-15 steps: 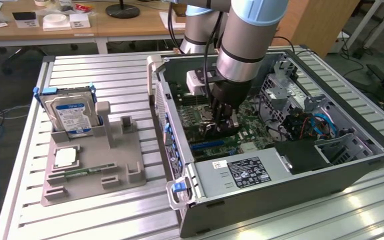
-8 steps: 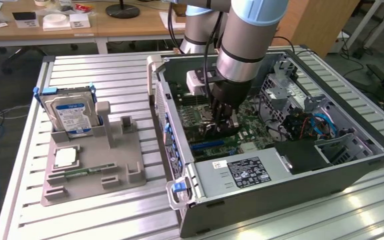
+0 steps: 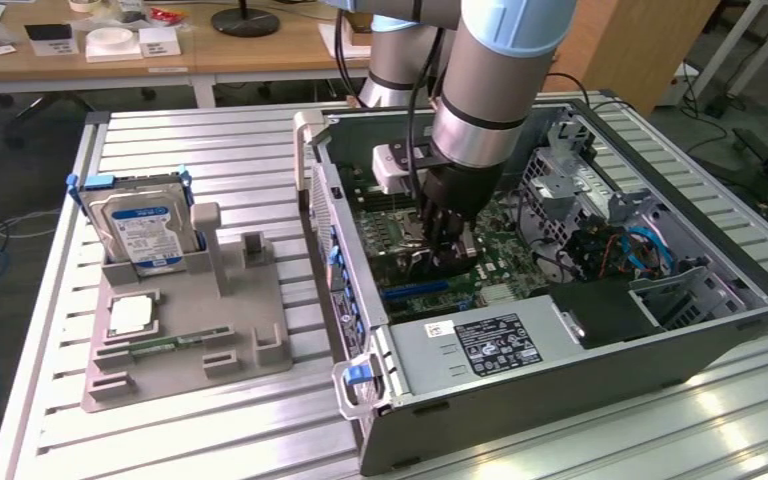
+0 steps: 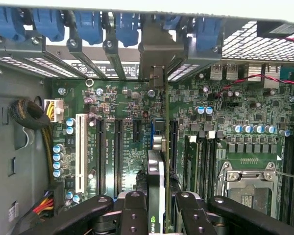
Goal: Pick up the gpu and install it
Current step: 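Insert the gpu into the slot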
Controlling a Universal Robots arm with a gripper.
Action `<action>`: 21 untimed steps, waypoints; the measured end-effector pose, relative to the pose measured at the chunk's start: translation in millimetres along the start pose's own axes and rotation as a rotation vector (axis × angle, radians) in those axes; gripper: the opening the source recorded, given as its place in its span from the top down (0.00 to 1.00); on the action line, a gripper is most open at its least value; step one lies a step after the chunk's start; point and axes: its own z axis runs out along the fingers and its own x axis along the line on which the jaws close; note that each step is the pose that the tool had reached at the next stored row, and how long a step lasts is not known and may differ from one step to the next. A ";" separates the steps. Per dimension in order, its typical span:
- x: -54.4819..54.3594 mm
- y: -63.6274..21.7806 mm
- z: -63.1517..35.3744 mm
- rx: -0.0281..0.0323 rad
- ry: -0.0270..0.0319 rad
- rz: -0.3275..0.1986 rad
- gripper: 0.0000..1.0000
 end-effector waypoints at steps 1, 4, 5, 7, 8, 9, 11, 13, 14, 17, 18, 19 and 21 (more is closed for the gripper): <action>0.0 0.0 0.0 0.0000 0.0001 0.000 0.73; 0.0 0.0 0.2 0.0000 -0.0001 0.000 0.73; 0.0 -0.2 0.4 0.0000 -0.0001 0.000 0.73; 0.0 -0.5 0.7 -0.0004 -0.0001 0.000 0.73; 0.0 -0.6 1.0 -0.0004 -0.0001 0.000 0.73; 0.0 -0.7 1.3 -0.0004 -0.0002 0.000 0.73; 0.1 -1.0 1.8 -0.0006 0.0000 0.000 0.73; 0.1 -1.0 2.5 -0.0005 -0.0001 0.000 0.73; 0.1 -1.0 3.1 -0.0004 0.0000 0.000 0.73; 0.2 -1.0 3.7 -0.0007 0.0006 0.000 0.73; 0.2 -1.0 3.7 -0.0007 0.0006 0.000 0.73; 0.2 -1.0 3.8 -0.0006 0.0005 0.000 0.73; 0.2 -0.7 4.1 -0.0005 0.0006 0.000 0.73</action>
